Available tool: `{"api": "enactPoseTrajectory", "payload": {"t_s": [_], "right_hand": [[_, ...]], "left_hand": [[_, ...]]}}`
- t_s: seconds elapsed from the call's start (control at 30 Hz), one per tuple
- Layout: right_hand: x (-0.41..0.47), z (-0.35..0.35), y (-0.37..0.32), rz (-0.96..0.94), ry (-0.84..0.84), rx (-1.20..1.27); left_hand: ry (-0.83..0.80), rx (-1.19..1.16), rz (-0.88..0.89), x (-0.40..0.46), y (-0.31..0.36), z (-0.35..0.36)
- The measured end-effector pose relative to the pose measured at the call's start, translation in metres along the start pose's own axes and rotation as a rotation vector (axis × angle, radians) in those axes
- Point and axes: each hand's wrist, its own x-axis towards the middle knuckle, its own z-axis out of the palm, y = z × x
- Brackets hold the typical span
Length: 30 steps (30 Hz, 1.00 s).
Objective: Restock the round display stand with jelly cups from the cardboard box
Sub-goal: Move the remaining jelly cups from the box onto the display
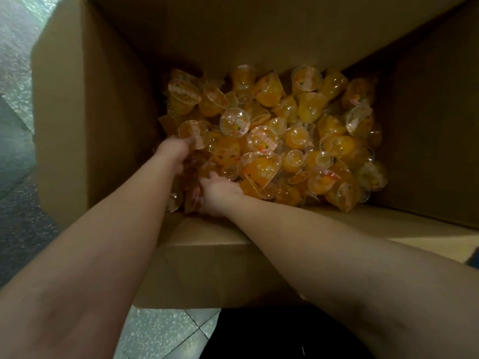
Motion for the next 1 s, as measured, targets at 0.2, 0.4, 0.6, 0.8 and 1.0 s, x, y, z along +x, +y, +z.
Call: {"api": "enactPoseTrajectory", "payload": {"t_s": [0.2,0.4,0.6,0.8,1.0], "right_hand": [[-0.032,-0.024,0.021,0.022,-0.02,0.256],[-0.119,-0.065,0.053,0.01,0.06,0.636],[-0.234,-0.099,0.106,0.071,0.344,0.887],[-0.343,-0.096,0.174,0.062,0.599,1.159],[-0.454,-0.062,0.231,0.022,0.947,1.369]], "left_hand": [[-0.034,-0.182,0.002,-0.041,0.008,-0.013],[-0.132,-0.445,0.055,-0.134,0.016,-0.019],[-0.398,-0.407,0.126,-0.242,0.027,0.019],[-0.614,-0.212,0.178,-0.329,0.037,0.098],[-0.805,0.014,0.221,-0.416,0.014,0.198]]}}
